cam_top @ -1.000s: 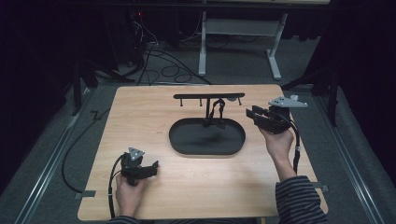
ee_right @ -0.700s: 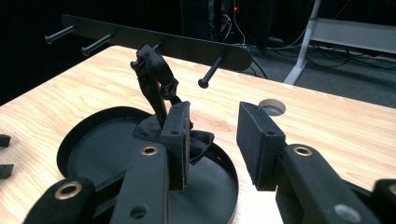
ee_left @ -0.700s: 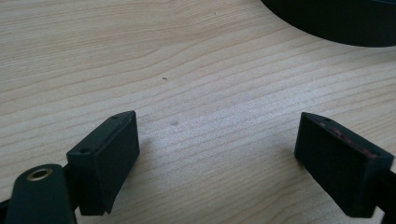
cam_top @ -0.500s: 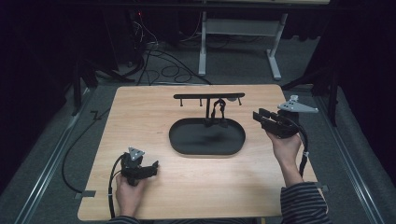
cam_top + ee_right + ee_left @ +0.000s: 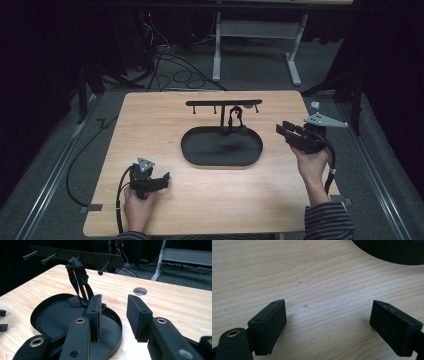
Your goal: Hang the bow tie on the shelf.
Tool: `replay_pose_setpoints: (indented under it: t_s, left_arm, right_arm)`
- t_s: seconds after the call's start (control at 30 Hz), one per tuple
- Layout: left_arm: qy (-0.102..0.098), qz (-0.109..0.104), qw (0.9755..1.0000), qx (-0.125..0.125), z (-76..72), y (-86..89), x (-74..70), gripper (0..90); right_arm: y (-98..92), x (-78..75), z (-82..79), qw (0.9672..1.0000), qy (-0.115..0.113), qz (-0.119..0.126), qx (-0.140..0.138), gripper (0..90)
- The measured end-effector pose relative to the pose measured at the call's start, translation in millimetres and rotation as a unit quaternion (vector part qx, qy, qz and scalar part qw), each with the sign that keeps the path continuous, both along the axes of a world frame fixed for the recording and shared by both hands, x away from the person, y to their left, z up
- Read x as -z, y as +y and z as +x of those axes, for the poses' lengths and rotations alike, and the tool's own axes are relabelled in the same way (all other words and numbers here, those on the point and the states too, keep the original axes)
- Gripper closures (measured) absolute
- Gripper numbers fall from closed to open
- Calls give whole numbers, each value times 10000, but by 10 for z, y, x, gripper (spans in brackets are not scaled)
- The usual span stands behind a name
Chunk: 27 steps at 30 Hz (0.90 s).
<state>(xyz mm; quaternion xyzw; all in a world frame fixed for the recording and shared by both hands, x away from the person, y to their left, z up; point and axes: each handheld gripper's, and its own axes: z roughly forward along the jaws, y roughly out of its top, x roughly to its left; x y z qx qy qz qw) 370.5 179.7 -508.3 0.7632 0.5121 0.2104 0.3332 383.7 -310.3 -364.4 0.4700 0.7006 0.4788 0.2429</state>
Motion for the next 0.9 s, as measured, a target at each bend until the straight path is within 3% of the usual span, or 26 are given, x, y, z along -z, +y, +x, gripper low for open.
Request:
replay_pose_setpoints:
  t_s: [0.9]
  left_arm:
    - [0, 0, 10000, -2, 0, 0, 0, 142]
  right_arm:
    - [-168, 164, -298, 9998, -23, 147, 100, 664]
